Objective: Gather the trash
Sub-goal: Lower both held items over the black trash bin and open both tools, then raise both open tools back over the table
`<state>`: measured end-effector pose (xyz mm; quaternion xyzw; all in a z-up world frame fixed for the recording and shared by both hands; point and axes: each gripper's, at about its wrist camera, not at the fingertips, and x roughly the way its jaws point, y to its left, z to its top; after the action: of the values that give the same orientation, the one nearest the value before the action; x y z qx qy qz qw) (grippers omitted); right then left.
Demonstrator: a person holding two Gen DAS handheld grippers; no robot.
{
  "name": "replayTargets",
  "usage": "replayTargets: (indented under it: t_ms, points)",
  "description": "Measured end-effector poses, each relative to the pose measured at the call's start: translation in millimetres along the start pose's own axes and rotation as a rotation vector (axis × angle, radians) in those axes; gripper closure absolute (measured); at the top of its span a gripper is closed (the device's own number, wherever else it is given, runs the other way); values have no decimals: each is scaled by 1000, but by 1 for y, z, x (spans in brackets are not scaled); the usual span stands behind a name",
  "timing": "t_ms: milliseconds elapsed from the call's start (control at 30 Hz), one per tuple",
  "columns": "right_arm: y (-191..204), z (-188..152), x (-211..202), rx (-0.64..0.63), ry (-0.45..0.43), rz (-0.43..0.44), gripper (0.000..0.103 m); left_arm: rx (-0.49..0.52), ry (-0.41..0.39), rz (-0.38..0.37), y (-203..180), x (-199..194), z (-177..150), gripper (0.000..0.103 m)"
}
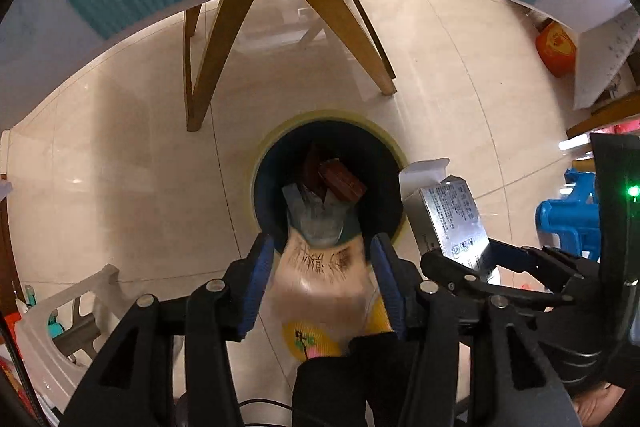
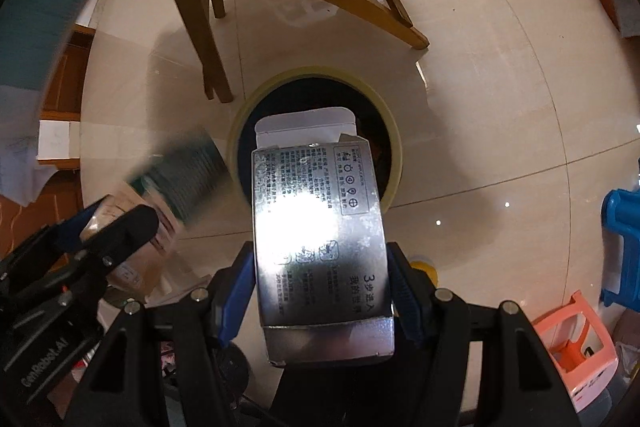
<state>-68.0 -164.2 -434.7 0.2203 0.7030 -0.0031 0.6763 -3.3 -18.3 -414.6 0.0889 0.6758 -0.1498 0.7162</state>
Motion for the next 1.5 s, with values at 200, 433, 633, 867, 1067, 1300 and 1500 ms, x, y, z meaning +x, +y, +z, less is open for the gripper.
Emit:
replayTargets:
  t_ms: [200,433,633,867,1067,1300,1500]
  points:
    - [-1,11,9,-5,-11,-14,40,-22,-37,22,10,-1,7,21]
    - [9,20,13,-27,-16,-6,38,-71,-62,55,31,-18,6,19]
    - [21,31,15,-16,-13,27,34,-121,-87,75,51,-37,2,19]
    - [35,37,-6,-10,-85,56,21,-134,-102,93,59,-65,0,18]
    - [46,32,-41,-32,-119,63,21,-118,-121,96,57,-108,-3,18]
    - [67,4,-120,-76,-177,98,21,-34,-175,113,44,-184,-5,18]
    - [83,-22,-200,-106,-265,108,21,9,-229,107,37,-250,-7,18]
